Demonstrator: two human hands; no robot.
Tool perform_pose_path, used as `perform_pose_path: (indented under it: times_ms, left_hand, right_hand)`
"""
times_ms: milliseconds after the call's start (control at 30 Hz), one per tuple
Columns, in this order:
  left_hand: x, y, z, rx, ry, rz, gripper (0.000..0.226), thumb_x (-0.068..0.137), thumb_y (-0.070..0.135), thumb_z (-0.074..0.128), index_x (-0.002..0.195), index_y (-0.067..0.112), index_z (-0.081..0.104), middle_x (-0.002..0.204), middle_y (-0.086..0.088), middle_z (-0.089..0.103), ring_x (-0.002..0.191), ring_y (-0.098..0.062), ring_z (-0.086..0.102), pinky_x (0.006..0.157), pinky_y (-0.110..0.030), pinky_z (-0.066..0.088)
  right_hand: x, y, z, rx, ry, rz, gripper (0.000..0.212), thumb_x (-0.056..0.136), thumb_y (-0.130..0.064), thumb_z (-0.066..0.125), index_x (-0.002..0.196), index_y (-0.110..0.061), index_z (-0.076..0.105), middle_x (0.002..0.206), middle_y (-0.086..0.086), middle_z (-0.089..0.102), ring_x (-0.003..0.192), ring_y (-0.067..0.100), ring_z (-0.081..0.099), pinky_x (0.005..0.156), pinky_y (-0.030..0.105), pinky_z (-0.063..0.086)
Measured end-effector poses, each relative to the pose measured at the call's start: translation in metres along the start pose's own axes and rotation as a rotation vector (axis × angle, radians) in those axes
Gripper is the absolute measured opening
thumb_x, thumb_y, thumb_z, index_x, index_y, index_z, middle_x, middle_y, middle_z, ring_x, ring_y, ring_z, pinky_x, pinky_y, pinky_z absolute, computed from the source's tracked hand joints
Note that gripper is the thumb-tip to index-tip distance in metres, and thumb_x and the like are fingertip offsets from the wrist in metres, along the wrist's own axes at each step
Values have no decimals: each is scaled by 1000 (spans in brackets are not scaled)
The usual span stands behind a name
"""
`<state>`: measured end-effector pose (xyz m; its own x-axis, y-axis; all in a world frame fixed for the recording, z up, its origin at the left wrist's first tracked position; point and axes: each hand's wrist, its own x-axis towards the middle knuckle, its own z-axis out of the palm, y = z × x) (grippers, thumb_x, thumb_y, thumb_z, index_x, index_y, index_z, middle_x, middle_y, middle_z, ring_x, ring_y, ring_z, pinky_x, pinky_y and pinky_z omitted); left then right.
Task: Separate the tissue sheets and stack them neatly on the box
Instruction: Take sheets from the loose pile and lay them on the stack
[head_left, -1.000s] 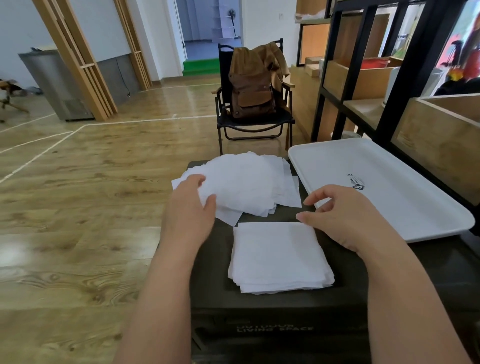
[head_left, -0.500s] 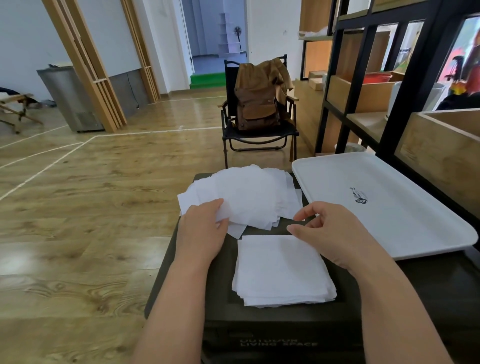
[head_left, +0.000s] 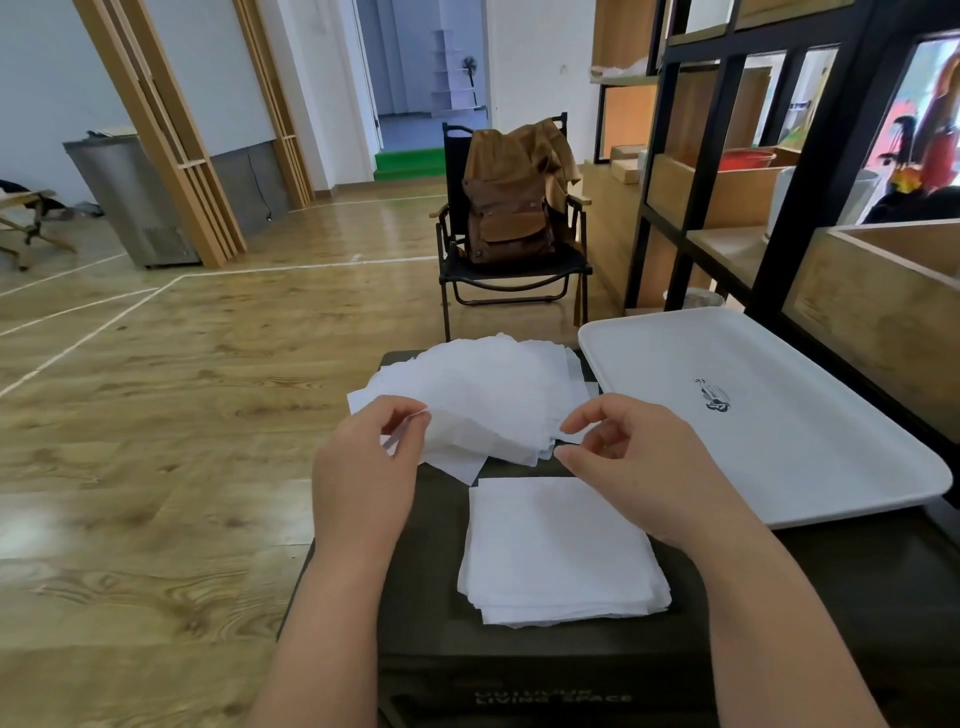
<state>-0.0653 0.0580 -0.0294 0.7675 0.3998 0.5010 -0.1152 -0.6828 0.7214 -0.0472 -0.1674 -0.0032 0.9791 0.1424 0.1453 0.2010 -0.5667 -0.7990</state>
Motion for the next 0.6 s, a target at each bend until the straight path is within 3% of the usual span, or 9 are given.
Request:
perform_pose_path:
  times_ms: [67,167,233,400,500,600]
  left_hand:
    - [-1,5,-5,-121,28,-15,20,91,24,67,81,41,64,83,27,68,86,12,59,69,0,39]
    - [1,13,-11,-288,54,-33,22,91,21,67,80,40,68,84,25,69,82,5,63,69,-4,43]
    - [4,19,-14,-442,40,-51,27,90,18,69,79,42,71,83,19,72,79,2,65,72,-8,48]
    - [2,33,-19,-751,-99,-137,8,76,38,69,80,37,75,84,9,75,75,-6,68,67,-19,54]
    - [1,35,-20,-843,-174,-208,19,87,20,66,80,34,76,80,7,75,64,-8,68,52,-24,54]
    - [0,40,-21,-872,-205,-234,34,91,4,61,82,33,76,85,5,76,67,-12,70,51,-28,55]
  right_hand:
    - [-1,-1,3,32,4,-47,14,81,-32,73,82,-40,61,73,-23,62,70,-8,57,54,7,43]
    - [-1,-3,6,76,20,-95,15,82,-28,73,84,-38,63,74,-16,63,71,-5,58,60,4,44]
    - [-1,-6,8,90,35,-124,17,83,-28,73,90,-40,62,86,-17,63,77,-5,59,63,5,45]
    - [0,-12,17,98,61,-205,49,84,-32,73,118,-54,46,118,-29,50,103,-14,48,79,10,41]
    - [1,-15,23,98,62,-239,71,81,-33,76,129,-61,32,128,-33,40,112,-11,41,91,15,38]
    - [1,-17,28,78,85,-299,76,78,-33,79,132,-59,32,132,-38,36,120,-10,37,102,26,39]
